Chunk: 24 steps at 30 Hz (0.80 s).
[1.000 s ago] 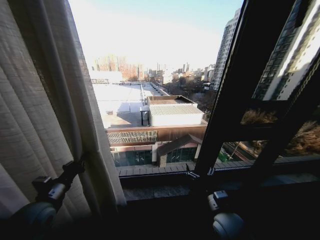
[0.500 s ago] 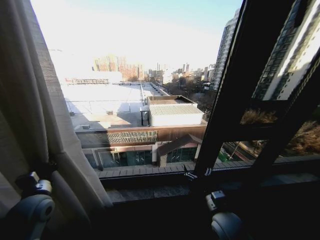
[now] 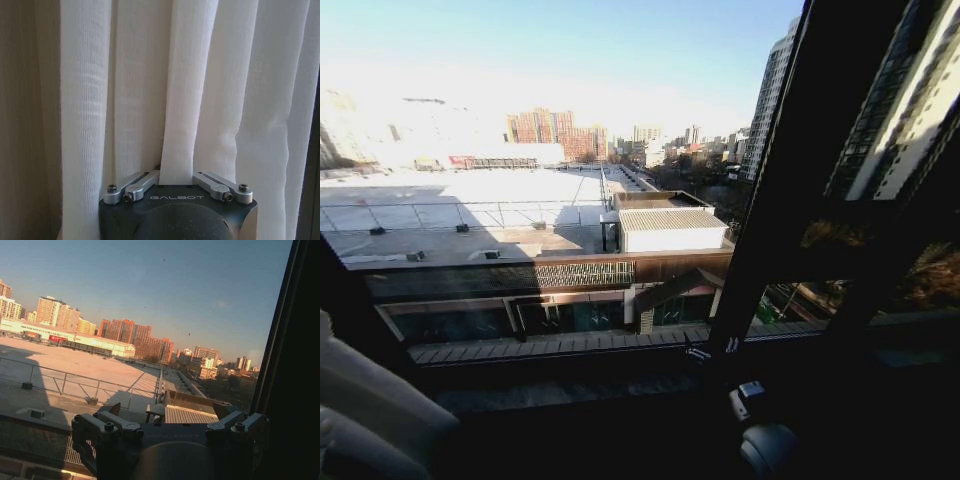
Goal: Open the curtains by pulling them apart, changing their state from closed to fully open.
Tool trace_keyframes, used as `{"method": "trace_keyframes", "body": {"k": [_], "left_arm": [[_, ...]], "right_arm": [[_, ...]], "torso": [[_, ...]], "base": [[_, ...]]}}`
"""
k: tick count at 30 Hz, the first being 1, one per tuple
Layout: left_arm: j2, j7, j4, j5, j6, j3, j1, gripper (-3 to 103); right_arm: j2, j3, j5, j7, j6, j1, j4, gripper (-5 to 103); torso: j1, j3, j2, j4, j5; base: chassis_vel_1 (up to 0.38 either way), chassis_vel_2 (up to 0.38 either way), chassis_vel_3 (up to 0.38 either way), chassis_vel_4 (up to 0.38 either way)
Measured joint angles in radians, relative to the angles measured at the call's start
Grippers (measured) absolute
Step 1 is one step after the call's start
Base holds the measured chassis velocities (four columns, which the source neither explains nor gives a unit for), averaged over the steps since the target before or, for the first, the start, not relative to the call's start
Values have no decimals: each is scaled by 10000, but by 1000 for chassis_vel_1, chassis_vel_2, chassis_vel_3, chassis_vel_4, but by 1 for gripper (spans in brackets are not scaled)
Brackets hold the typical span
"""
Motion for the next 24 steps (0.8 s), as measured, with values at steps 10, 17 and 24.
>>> {"method": "trace_keyframes", "body": {"k": [10, 17, 24], "left_arm": [[-728, 2598, -1955, 436, -54, 521, 1511, 33], [-1171, 6228, -3922, 836, -973, 467, 3558, 60], [-1075, 8500, -4386, -11, -2163, 350, 4326, 88]], "right_arm": [[49, -316, 4, 9, -10, 225, -181, 100], [200, -257, -9, 46, -19, 96, -169, 100], [390, -259, 390, 80, -322, 167, 71, 100]], "torso": [[1, 2, 0, 2, -11], [0, 0, 0, 2, -5], [0, 0, 0, -1, -3]], "base": [[0, 0, 0, 0], [0, 0, 0, 0], [0, 0, 0, 0]]}}
